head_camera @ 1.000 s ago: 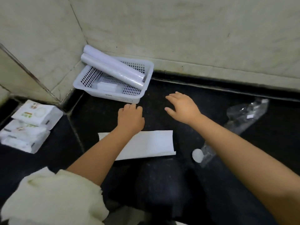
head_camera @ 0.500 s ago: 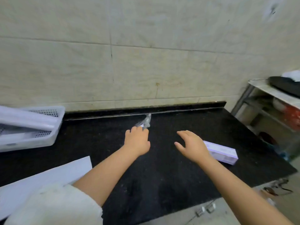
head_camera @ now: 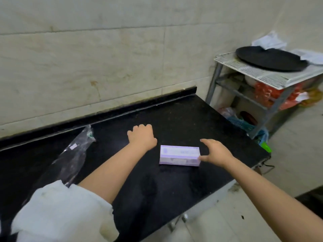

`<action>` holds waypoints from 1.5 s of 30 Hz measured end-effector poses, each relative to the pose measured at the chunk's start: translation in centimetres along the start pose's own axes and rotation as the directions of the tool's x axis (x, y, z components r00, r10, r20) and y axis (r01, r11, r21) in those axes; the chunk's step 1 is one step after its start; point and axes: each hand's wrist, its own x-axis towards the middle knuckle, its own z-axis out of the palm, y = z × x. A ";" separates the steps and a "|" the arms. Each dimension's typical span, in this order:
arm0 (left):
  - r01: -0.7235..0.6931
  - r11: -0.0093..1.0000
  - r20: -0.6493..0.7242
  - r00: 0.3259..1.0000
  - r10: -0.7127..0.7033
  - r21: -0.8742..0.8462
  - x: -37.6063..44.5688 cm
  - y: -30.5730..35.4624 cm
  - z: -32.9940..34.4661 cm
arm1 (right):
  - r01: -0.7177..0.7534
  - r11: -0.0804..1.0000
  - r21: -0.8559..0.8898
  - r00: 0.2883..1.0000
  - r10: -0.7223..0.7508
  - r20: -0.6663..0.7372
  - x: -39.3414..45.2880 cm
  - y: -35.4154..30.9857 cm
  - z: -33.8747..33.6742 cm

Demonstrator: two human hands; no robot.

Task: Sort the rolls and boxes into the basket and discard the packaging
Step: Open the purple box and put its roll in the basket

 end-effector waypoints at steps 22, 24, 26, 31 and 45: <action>0.071 0.898 0.330 0.940 0.085 -0.434 9.8 5.3 10.6 | 0.030 0.790 0.613 0.995 -0.081 0.056 9.1 7.1 3.5; 0.053 0.874 0.277 0.956 0.096 -0.483 9.2 4.3 9.8 | -0.051 0.689 0.723 0.998 0.001 0.069 9.9 5.3 2.4; -0.009 0.905 0.256 0.958 0.130 -0.425 7.9 2.9 9.2 | -0.094 0.609 0.787 0.994 0.008 0.112 10.4 2.8 1.9; 0.032 0.966 0.162 0.987 0.011 -0.258 3.3 -3.0 7.1 | -0.125 0.526 0.841 0.973 -0.099 0.207 10.5 -6.0 1.4; 0.471 0.756 0.209 0.882 -0.423 -0.455 -21.9 -25.6 5.0 | 0.559 0.598 0.575 0.438 -0.801 0.407 -1.1 -31.2 9.0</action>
